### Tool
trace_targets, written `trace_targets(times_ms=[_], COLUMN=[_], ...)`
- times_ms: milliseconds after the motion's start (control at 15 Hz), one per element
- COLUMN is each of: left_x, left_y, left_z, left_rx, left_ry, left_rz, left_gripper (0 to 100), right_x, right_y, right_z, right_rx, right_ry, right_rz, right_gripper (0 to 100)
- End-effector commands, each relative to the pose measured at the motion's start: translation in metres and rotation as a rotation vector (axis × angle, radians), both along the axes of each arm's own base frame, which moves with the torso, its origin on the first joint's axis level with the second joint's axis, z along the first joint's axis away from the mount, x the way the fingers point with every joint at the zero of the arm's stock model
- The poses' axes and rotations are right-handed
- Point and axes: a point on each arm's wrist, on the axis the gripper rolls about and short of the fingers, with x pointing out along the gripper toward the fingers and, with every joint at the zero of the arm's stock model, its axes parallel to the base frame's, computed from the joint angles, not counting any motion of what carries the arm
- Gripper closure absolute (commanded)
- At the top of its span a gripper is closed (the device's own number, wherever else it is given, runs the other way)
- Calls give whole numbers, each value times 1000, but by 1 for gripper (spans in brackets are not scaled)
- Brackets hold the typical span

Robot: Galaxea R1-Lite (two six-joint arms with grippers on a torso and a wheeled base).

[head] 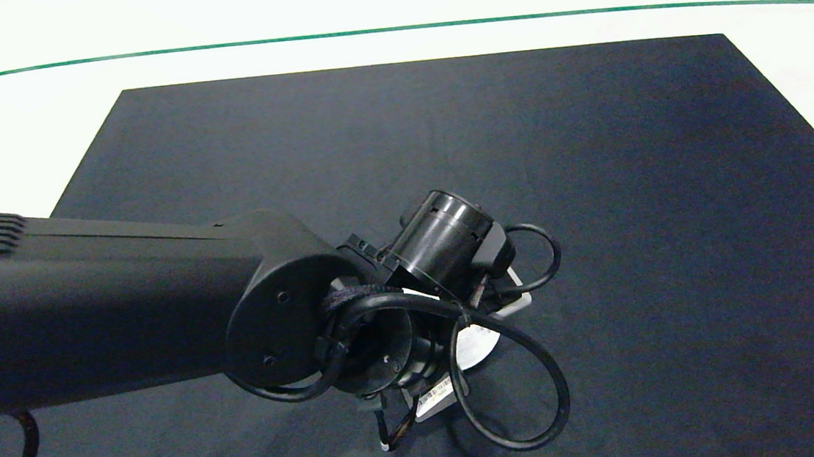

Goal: Remove an incorrectly installed larger gear and replace it with the correct smaller gear

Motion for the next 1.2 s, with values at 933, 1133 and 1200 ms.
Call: trace_targets(times_ms=[933, 1133, 1200], left_x=[-9, -9, -10], left_y=[7, 10, 10], left_z=[15, 22, 25], left_rx=[-22, -7, -13], left_ry=[-3, 9, 4], left_rz=[10, 15, 13], left_gripper=[69, 69, 69], right_x=[3, 3, 3], right_y=[-2, -2, -2], right_z=[1, 1, 1], right_rx=[-5, -4, -4], right_ry=[15, 14, 14], right_rz=[56, 55, 55], right_gripper=[0, 0, 0])
